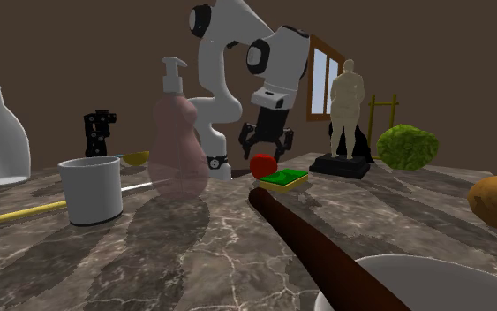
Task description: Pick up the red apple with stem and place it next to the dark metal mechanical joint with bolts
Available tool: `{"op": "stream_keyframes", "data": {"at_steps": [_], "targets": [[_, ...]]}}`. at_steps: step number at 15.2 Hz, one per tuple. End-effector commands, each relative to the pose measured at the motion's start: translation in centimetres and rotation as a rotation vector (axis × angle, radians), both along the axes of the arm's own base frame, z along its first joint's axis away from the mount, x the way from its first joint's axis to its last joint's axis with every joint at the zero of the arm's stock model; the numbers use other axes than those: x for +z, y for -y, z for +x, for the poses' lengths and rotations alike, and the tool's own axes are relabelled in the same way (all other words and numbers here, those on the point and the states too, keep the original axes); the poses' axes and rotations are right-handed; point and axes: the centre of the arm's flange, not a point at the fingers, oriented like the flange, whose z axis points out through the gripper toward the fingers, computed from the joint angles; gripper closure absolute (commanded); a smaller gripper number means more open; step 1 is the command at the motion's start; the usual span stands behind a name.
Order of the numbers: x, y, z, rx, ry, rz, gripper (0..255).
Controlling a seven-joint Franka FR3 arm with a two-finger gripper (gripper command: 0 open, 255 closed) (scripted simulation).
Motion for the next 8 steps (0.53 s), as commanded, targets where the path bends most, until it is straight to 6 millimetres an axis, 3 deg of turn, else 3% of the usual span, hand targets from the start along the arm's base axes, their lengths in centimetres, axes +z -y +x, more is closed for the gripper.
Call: {"op": "stream_keyframes", "data": {"at_steps": [1,7,8], "targets": [[-0.17,0.01,-0.04,0.000,0.000,0.000,0],[-0.17,0.01,-0.04,0.000,0.000,0.000,0],[-0.17,0.01,-0.04,0.000,0.000,0.000,255]]}}
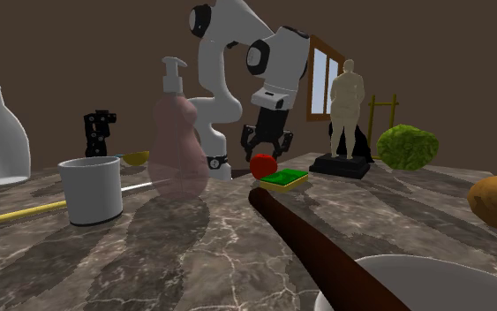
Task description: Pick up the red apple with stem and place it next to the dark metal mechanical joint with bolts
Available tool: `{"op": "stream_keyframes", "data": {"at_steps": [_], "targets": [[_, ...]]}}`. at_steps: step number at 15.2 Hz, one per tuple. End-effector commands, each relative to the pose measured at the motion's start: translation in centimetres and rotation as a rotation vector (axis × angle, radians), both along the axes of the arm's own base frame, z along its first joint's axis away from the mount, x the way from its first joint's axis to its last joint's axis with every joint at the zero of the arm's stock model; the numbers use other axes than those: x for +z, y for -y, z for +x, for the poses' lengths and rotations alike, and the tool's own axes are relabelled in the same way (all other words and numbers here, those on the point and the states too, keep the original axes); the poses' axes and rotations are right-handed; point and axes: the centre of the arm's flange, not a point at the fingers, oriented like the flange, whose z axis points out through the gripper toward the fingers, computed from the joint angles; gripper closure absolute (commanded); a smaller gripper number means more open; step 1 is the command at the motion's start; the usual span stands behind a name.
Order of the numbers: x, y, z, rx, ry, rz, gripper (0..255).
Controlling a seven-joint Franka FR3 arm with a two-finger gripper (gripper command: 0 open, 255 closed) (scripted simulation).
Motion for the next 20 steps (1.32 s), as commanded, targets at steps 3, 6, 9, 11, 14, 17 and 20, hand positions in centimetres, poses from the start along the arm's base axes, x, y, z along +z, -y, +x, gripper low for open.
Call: {"op": "stream_keyframes", "data": {"at_steps": [3,6,9,11,14,17,20], "targets": [[-0.1,0.0,0.0,0.000,-0.001,0.000,255],[0.0,0.0,0.0,0.000,-0.001,0.000,255],[-0.1,0.0,0.0,0.000,-0.001,0.000,255],[1.0,0.0,0.0,0.000,-0.001,0.000,255],[2.6,0.0,0.0,0.000,-0.001,0.000,255],[4.2,0.0,0.0,0.000,-0.001,0.000,255],[5.8,0.0,0.0,0.000,-0.001,0.000,255]]}}
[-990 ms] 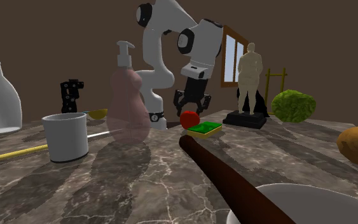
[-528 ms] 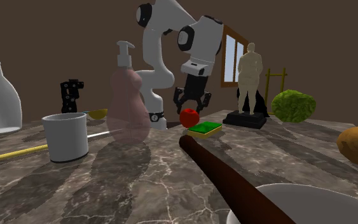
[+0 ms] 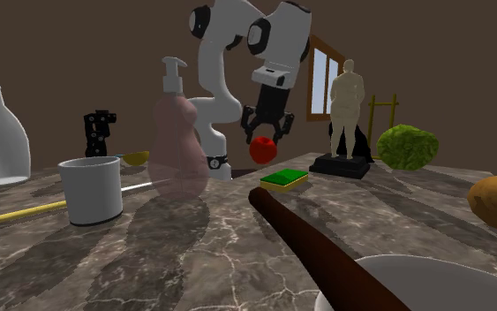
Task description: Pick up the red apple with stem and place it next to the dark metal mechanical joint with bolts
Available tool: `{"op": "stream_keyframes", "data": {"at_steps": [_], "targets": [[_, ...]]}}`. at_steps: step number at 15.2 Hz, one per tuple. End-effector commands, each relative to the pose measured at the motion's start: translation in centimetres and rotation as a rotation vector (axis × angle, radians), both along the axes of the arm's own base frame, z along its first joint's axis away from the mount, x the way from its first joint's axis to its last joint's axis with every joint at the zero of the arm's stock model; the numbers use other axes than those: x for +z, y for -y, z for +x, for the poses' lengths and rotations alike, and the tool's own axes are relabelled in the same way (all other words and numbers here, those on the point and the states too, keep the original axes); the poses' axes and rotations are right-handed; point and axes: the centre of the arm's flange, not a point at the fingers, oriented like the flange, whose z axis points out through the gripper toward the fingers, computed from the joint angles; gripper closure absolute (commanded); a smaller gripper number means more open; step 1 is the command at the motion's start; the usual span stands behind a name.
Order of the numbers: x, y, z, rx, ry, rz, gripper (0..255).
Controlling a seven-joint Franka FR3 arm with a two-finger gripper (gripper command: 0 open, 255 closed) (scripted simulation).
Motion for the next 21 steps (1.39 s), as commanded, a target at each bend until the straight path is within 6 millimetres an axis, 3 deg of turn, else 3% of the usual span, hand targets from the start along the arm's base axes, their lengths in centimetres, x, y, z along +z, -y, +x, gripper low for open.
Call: {"op": "stream_keyframes", "data": {"at_steps": [1,21], "targets": [[1.1,0.1,-0.1,0.000,0.000,0.000,255],[11.7,0.1,-0.1,0.000,0.000,0.000,255]]}}
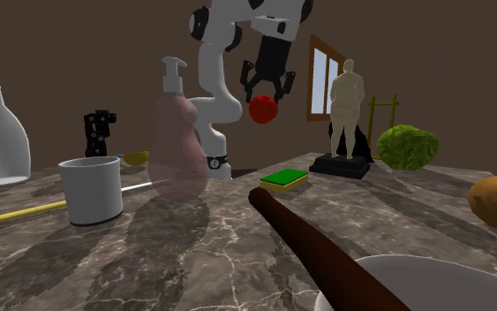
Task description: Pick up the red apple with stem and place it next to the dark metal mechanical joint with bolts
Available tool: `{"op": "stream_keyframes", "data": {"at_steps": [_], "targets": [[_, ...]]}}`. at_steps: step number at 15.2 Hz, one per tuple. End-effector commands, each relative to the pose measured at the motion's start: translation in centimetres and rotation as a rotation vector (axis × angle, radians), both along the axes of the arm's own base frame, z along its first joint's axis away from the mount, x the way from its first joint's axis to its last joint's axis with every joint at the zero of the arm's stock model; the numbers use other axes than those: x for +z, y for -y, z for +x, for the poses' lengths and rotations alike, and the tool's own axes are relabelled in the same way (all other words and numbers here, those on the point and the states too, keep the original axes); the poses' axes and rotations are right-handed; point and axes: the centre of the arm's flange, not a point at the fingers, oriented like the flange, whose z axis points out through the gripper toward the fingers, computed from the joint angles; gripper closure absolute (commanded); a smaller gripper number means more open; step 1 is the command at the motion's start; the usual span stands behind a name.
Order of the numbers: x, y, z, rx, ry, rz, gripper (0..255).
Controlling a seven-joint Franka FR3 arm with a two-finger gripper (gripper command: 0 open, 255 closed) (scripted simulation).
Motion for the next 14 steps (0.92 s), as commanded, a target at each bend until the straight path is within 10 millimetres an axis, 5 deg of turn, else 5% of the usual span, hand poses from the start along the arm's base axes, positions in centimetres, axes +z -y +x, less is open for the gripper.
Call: {"op": "stream_keyframes", "data": {"at_steps": [1,14], "targets": [[0.9,0.0,0.0,0.000,-0.001,0.000,255],[7.8,0.0,0.0,0.000,-0.001,0.000,255]]}}
